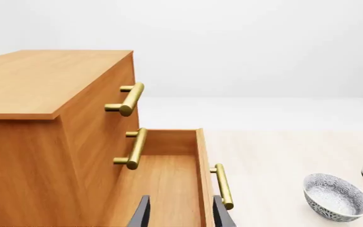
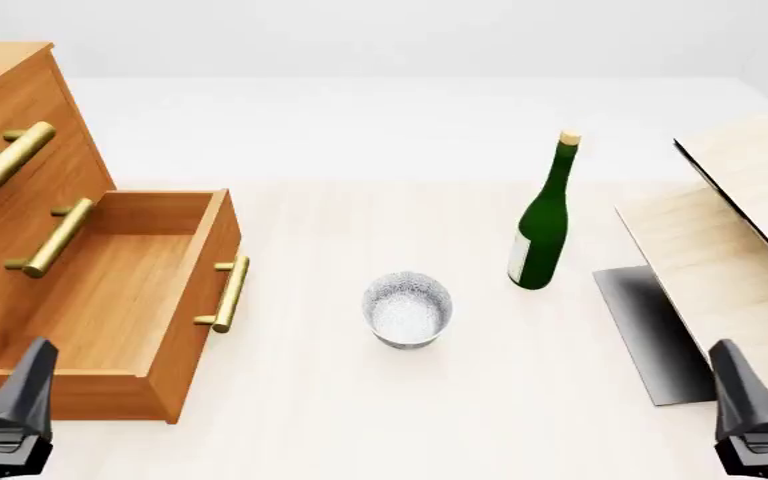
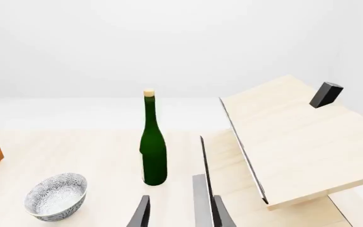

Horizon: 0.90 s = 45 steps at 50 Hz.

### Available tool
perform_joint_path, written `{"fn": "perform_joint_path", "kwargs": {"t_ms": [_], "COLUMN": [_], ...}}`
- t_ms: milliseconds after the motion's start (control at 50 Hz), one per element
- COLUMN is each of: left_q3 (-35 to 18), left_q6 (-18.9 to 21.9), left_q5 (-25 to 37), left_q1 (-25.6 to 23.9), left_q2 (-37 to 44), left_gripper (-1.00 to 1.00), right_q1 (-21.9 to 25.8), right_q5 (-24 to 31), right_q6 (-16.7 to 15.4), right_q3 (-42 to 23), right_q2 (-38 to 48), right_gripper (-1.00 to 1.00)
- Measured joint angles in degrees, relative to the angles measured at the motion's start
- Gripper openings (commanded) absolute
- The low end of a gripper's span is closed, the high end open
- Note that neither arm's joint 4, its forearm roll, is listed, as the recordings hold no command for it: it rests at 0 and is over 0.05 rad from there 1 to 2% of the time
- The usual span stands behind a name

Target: Put the bowl in the bottom drawer of the cabinet and close it.

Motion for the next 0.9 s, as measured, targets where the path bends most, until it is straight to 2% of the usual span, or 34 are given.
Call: {"fn": "perform_joint_path", "kwargs": {"t_ms": [480,700,900], "left_q3": [-1.18,-3.51,-6.49], "left_q6": [1.63,2.65,2.00], "left_q5": [2.19,5.95,8.94], "left_q1": [-0.49,-2.50,-4.85], "left_q2": [1.17,1.06,2.81], "left_gripper": [1.00,1.00,1.00], "right_q1": [0.01,0.02,0.04], "right_q5": [-0.07,-0.07,-0.08], "right_q6": [0.03,0.04,0.05], "right_q3": [-0.15,-0.16,-0.16], "right_q2": [0.32,0.36,0.37], "right_gripper": [1.00,1.00,1.00]}}
